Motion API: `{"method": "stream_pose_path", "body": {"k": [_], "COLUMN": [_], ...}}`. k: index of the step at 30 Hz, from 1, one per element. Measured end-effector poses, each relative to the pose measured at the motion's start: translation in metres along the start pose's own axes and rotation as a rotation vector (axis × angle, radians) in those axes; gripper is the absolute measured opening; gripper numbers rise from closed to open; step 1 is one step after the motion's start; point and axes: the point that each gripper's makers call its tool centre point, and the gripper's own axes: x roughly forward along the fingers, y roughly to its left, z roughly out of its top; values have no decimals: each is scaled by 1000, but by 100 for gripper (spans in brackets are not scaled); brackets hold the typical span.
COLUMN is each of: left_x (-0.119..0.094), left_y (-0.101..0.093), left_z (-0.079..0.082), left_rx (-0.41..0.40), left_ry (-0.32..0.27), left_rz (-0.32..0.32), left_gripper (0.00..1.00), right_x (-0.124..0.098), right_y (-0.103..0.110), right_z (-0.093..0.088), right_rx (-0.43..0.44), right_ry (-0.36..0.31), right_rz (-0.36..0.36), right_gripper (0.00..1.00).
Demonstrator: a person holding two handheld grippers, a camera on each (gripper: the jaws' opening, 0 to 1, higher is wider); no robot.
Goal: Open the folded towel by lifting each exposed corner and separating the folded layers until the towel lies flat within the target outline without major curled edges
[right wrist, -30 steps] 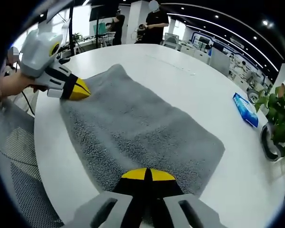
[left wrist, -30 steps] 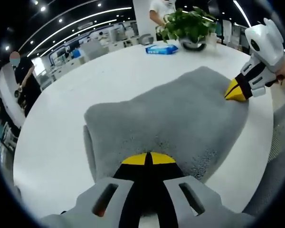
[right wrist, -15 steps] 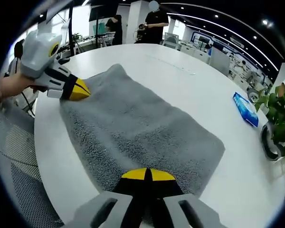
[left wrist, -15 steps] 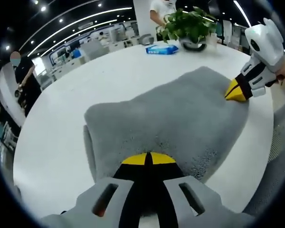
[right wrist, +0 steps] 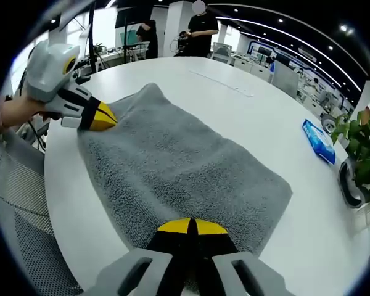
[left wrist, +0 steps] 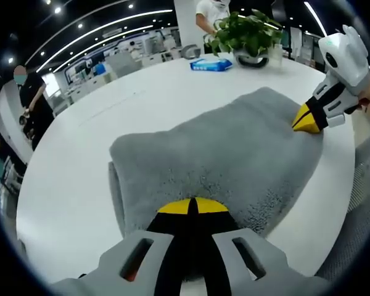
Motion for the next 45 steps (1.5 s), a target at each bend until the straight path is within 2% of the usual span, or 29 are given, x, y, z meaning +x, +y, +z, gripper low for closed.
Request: {"method": "stream_pose_path", "body": {"k": [14, 21, 35, 38, 41, 45], "left_x": [0, -2, -5, -4, -4, -3], "left_y": [-4, -15, -34, -36, -38, -38], "left_z": [0, -1, -1, -1, 0, 1], "left_rx": [39, 101, 156, 195, 284, 315], "left_ry": [23, 51, 72, 101, 149, 181], "left_rz": [5, -14, -44, -77, -109, -138], "left_gripper": [0, 0, 0, 0, 0, 0], "right_x": [3, 5, 9, 10, 11, 13], "right_y": [-4, -11, -23, -23, -24, -25], "right_z": [2, 3, 4, 5, 6, 7], "right_rx": [-14, -22, -5, -24, -41, -65], "right_ry": [18, 22, 8, 24, 52, 101], "right_rz": [-23, -45, -83, -86, -85, -68], "right_gripper": [0, 0, 0, 0, 0, 0]}}
